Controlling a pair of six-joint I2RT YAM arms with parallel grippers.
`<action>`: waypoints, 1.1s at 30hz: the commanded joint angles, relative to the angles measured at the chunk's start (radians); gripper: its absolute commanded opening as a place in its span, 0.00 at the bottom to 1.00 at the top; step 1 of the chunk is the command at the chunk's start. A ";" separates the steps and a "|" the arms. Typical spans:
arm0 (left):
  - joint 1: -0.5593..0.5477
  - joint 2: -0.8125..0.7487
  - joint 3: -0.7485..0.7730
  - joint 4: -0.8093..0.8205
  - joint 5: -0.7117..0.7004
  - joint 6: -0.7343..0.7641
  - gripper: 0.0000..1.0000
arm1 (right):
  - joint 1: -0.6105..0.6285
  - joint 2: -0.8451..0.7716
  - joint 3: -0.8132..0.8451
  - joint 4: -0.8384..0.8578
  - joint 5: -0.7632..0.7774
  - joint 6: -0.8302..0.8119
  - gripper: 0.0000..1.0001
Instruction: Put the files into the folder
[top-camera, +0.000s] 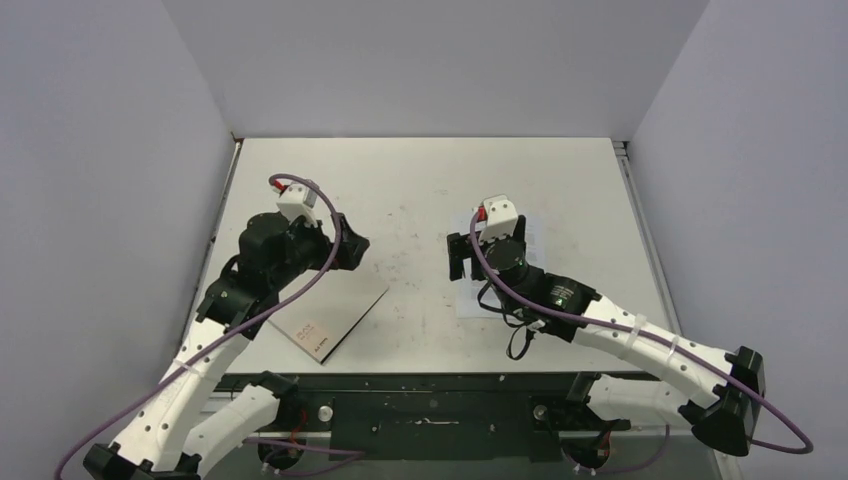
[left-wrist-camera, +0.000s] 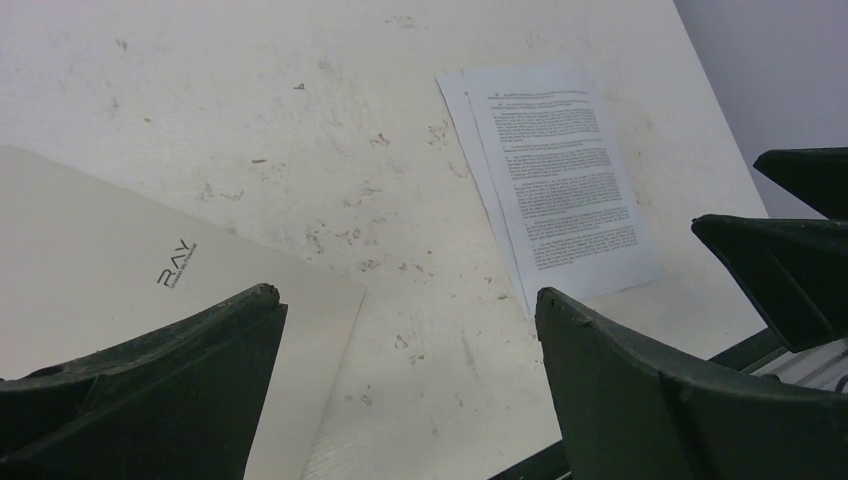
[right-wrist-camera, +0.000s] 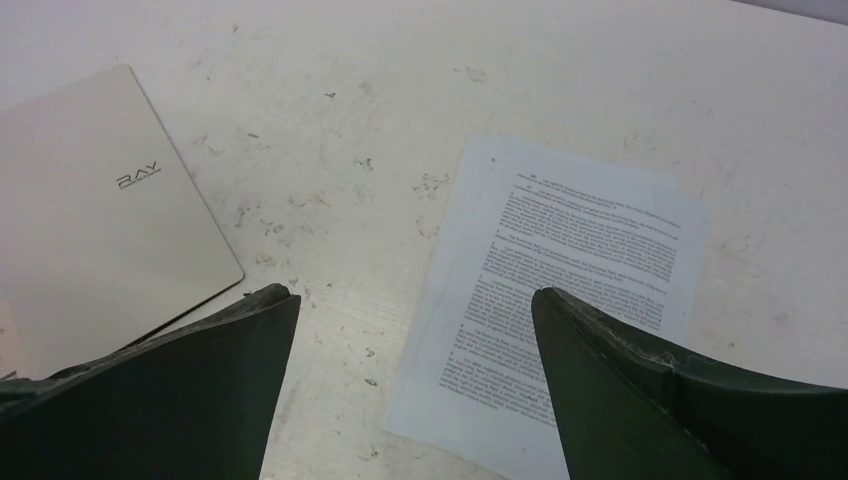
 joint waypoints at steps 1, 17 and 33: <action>-0.001 -0.046 0.025 0.013 -0.062 0.027 0.96 | 0.002 -0.023 0.044 -0.002 0.084 -0.026 0.90; 0.000 -0.104 0.002 -0.208 -0.411 -0.128 0.96 | -0.012 0.026 0.099 -0.082 0.046 -0.127 0.90; 0.187 -0.053 -0.095 -0.304 -0.361 -0.391 0.96 | -0.048 0.409 0.293 -0.076 -0.307 -0.043 0.90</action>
